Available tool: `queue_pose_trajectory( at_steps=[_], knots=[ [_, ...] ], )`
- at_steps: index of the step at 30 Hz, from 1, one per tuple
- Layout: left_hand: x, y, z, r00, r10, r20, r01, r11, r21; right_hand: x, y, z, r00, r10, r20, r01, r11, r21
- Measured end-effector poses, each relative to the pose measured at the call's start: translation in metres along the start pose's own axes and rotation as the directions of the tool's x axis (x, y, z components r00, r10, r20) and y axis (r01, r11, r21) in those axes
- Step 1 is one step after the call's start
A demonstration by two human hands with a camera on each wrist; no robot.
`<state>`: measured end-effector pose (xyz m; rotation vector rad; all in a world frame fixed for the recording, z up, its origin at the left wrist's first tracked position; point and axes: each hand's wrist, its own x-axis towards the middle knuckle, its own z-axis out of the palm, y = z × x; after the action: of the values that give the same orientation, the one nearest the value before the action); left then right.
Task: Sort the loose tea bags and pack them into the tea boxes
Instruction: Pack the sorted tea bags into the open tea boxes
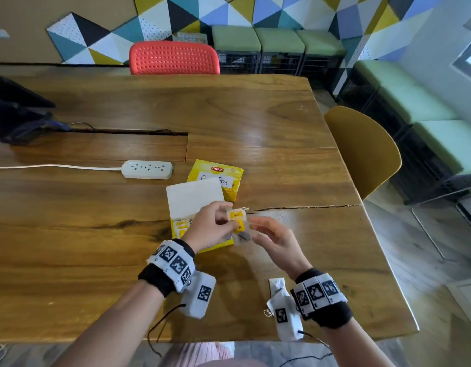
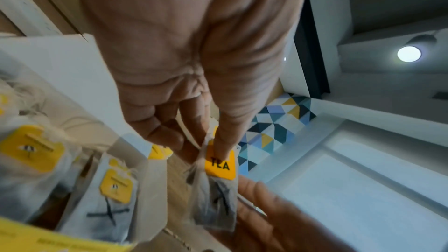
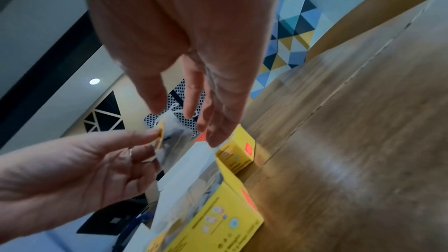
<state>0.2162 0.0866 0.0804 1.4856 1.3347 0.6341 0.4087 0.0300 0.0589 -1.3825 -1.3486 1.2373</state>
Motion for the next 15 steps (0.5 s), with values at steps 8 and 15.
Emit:
queue_pose_trajectory(
  at_steps=[8,15],
  knots=[
    [0.004,-0.011,-0.023,0.980,-0.091,-0.176,0.061,0.983,-0.172,0.034,-0.001,0.051,0.994,0.043,-0.104,-0.047,0.998,-0.036],
    [-0.002,-0.033,-0.023,0.950,-0.221,-0.221,0.154,0.946,-0.285,0.046,-0.002,0.072,0.979,0.156,-0.134,-0.163,0.986,-0.042]
  ],
)
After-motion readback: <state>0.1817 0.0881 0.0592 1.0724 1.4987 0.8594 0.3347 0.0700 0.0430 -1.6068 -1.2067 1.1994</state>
